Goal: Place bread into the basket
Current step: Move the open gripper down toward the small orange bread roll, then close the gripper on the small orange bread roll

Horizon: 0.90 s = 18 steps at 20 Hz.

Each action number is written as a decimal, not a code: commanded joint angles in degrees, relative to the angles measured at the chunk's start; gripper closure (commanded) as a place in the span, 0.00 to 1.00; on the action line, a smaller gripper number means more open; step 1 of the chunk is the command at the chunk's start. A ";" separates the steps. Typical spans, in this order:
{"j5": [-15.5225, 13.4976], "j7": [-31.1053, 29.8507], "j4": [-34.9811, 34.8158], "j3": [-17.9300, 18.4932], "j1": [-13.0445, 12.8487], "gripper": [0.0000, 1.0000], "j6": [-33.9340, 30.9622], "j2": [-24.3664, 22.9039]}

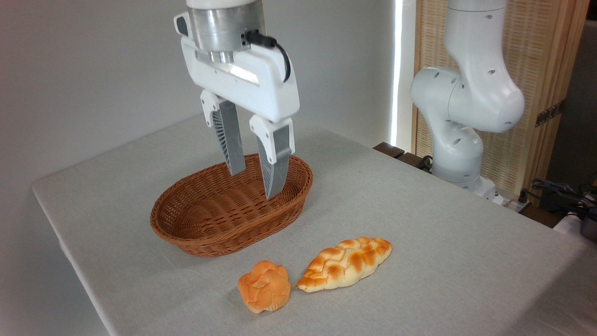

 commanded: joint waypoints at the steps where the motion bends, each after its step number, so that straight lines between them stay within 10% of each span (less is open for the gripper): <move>1: -0.54 1.17 -6.42 -0.25 0.99 0.00 8.44 -1.02; 14: -0.36 1.34 -18.22 -0.77 0.99 0.00 28.33 5.40; 18: 7.89 0.73 -19.97 -1.56 1.08 0.00 28.33 6.37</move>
